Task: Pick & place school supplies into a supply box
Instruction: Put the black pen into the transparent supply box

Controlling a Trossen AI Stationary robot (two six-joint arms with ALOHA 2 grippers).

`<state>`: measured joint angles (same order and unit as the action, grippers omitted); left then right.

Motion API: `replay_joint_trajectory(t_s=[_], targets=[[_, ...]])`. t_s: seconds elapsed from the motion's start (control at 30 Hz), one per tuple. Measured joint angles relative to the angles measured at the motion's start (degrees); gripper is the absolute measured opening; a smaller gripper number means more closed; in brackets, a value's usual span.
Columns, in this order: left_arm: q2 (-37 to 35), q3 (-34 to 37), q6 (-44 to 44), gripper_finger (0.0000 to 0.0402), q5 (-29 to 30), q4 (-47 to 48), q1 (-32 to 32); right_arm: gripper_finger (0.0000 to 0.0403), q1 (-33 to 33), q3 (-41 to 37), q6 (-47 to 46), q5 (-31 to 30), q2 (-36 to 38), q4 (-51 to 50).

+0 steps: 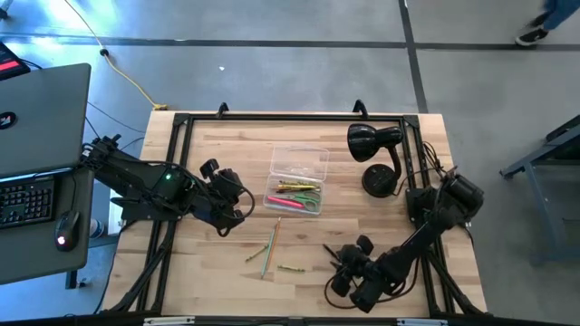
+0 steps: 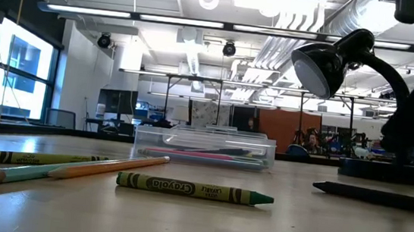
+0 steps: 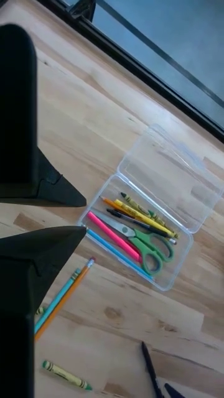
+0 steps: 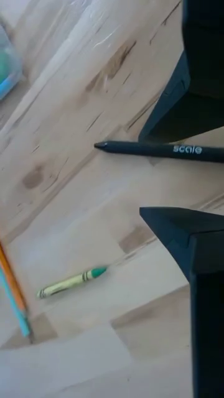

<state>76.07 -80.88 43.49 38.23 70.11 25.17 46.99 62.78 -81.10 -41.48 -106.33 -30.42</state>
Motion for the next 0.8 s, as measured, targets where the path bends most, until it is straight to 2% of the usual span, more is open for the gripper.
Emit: replay_joint_trajectory(t_s=[0.27, 0.37, 0.8], targets=[[0.0, 0.0, -0.1, 0.0090, 0.1, 0.0, 0.0, 0.0153, -0.9, 0.0, -1.4, 1.7, -0.6, -4.6], [0.0, 0.0, -0.1, 0.0090, 0.0, 0.0, 0.0, 0.0153, -1.3, 0.0, -3.0, 4.3, -0.6, -3.3], [0.0, 0.0, 0.5, 0.0090, 0.0, -2.5, 0.0, 0.0153, -1.1, 0.1, -3.1, 4.8, -2.8, -3.1]])
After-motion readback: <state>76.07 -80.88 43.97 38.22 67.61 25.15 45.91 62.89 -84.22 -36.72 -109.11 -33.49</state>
